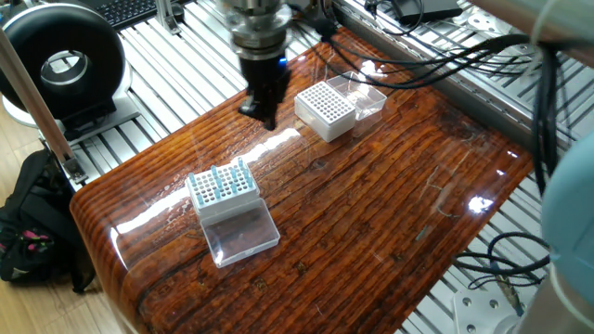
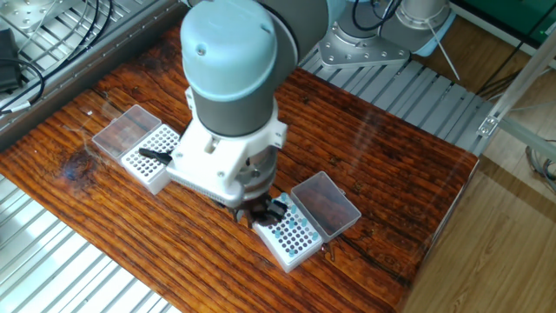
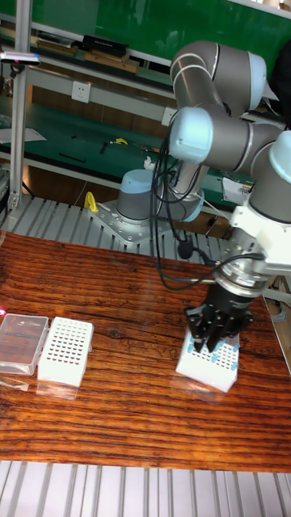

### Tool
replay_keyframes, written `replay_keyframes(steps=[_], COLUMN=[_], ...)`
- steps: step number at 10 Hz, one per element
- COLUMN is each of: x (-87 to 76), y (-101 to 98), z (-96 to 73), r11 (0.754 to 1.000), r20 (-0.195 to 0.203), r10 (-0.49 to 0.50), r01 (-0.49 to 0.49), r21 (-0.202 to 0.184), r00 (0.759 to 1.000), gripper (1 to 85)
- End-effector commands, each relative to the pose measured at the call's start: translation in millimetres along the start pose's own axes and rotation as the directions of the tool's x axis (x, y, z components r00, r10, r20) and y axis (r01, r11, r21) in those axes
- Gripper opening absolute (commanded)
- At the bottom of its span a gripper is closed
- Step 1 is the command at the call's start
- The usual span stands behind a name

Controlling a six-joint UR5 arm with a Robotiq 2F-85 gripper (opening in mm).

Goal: Transfer all medium pipette tips from one holder to another

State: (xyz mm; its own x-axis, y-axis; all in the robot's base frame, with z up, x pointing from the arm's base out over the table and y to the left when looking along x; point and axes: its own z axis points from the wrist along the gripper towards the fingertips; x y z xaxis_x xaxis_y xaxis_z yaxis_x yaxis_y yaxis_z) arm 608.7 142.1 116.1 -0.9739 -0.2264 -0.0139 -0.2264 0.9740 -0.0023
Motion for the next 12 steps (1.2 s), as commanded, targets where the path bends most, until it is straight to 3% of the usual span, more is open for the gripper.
replay_keyframes(steps=[1,2,5,9,12], x=[18.5,20.9,18.9,18.2,27.9], y=[-12.4,-14.2,-11.8,9.6,15.3], z=[11.2,13.3,19.4,33.0,41.8], r11=[1.000,1.000,1.000,0.996,0.996], r20=[-0.011,-0.012,0.002,0.003,-0.008], r10=[0.011,0.020,0.028,0.058,0.080], r01=[-0.011,-0.020,-0.028,-0.058,-0.081], r21=[0.004,0.016,-0.006,-0.073,-0.044], r00=[1.000,1.000,1.000,0.998,0.997], gripper=[28.3,27.3,26.7,27.0,27.0])
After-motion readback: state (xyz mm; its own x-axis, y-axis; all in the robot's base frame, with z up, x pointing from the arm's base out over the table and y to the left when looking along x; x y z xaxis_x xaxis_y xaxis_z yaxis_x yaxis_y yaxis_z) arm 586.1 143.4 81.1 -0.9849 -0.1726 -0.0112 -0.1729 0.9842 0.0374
